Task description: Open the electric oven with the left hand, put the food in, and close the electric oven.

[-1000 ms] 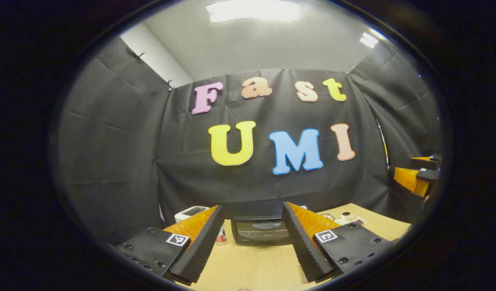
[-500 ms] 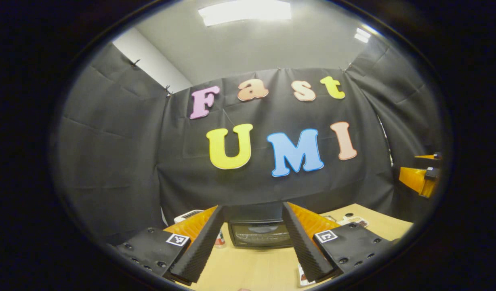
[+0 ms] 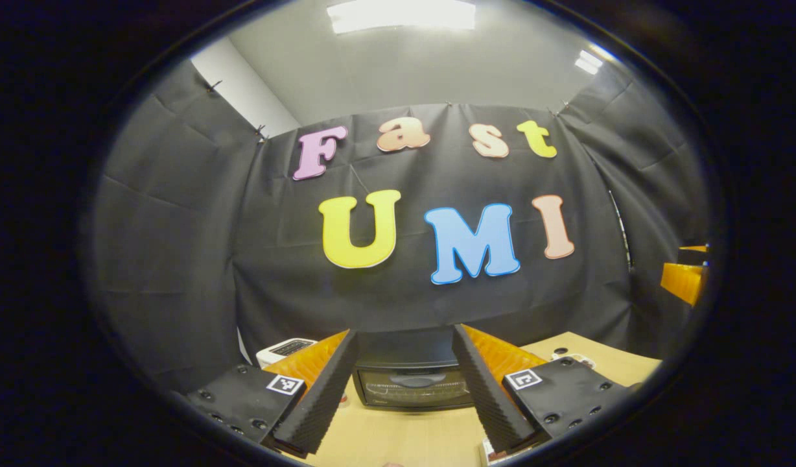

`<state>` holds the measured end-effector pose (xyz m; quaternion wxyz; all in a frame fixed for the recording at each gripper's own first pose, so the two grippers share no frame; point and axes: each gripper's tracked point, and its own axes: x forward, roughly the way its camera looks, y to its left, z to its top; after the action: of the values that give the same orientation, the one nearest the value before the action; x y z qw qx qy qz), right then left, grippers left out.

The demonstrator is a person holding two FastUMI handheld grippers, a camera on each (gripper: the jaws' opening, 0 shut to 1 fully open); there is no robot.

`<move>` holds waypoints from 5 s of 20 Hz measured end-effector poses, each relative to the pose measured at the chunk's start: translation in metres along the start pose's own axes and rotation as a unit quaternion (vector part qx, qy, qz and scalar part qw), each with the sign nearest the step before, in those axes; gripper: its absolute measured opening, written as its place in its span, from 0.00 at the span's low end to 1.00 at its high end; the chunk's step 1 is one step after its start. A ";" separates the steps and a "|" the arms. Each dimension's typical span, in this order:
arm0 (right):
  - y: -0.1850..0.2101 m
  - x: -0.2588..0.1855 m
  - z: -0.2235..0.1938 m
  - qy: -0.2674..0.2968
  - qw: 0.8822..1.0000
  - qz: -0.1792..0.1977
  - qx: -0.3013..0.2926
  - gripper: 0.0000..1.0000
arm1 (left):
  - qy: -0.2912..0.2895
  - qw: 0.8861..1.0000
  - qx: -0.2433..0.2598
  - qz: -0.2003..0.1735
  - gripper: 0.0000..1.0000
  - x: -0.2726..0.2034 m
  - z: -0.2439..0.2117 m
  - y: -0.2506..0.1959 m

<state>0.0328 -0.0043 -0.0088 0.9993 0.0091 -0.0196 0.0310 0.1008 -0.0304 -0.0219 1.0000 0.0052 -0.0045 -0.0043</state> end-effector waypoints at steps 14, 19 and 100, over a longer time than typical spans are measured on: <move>0.014 0.021 0.001 0.011 0.997 -0.079 -0.022 0.96 | 0.067 0.995 -0.034 -0.073 0.97 0.134 -0.097 -0.016; 0.007 0.019 -0.003 0.023 0.993 -0.111 -0.039 0.96 | 0.102 0.990 -0.034 -0.087 0.99 0.164 -0.136 -0.026; 0.020 0.010 -0.090 0.132 0.991 0.006 0.026 0.96 | 0.182 0.982 -0.028 -0.034 0.97 0.008 -0.166 0.003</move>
<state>0.0454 0.0184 -0.0980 0.9923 0.0304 0.1136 0.0384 0.1104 -0.0260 -0.1878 0.9831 -0.0219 0.1778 -0.0378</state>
